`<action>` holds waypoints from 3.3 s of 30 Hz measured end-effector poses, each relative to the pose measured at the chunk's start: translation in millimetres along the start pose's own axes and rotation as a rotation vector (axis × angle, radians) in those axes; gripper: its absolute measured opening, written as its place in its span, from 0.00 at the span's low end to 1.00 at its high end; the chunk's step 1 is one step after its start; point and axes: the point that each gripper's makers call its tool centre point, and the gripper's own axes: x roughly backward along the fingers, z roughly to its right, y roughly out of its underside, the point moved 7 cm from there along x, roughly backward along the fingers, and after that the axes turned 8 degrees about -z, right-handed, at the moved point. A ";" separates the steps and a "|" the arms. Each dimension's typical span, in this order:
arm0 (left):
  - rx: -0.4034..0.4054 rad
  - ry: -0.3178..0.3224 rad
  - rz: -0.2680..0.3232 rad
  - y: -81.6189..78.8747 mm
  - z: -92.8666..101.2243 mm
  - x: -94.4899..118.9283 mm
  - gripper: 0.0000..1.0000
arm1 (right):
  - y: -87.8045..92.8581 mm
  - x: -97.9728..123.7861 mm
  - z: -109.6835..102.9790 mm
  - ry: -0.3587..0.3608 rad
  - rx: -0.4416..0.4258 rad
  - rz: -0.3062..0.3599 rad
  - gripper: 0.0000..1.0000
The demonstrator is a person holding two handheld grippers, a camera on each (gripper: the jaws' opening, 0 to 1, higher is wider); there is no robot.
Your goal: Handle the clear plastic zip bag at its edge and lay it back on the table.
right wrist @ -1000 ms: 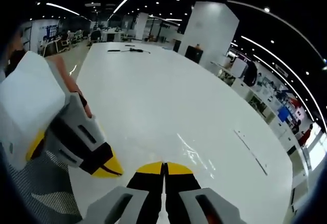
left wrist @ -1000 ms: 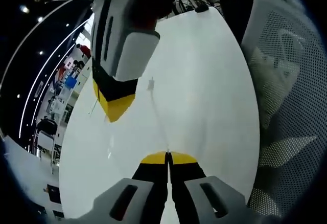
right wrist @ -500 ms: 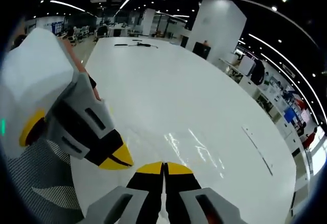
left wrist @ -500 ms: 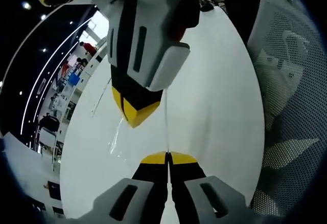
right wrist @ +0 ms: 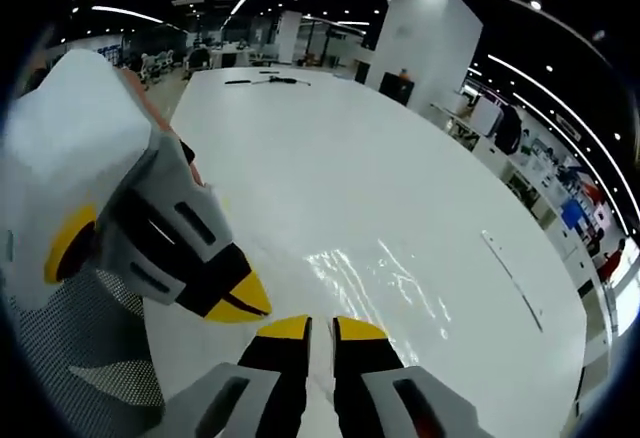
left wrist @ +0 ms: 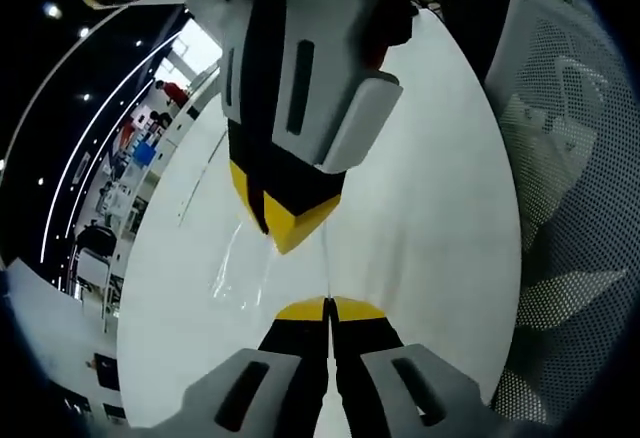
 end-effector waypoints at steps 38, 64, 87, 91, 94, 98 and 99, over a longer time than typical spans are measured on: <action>0.054 0.057 -0.035 -9.1 1.8 -24.3 0.00 | 38.8 19.8 2.3 0.072 -0.106 -0.019 0.06; 0.280 0.098 0.038 1.1 6.9 -2.6 0.19 | 43.6 10.7 -1.1 0.027 -0.320 0.043 0.20; 0.623 0.029 0.214 42.3 -17.7 37.5 0.40 | 60.8 24.5 -1.4 0.056 -0.448 0.131 0.42; 0.690 0.021 0.215 54.0 -18.8 41.4 0.42 | 66.3 29.9 -0.4 0.066 -0.481 0.161 0.47; 0.708 0.021 0.221 60.9 -20.6 40.6 0.46 | 70.0 32.2 -1.1 0.068 -0.487 0.164 0.51; 0.717 0.015 0.224 65.2 -20.4 43.3 0.50 | 76.8 36.0 0.2 0.076 -0.498 0.166 0.55; 0.717 0.016 0.226 65.3 -20.1 44.1 0.51 | 78.3 35.9 1.0 0.080 -0.507 0.171 0.56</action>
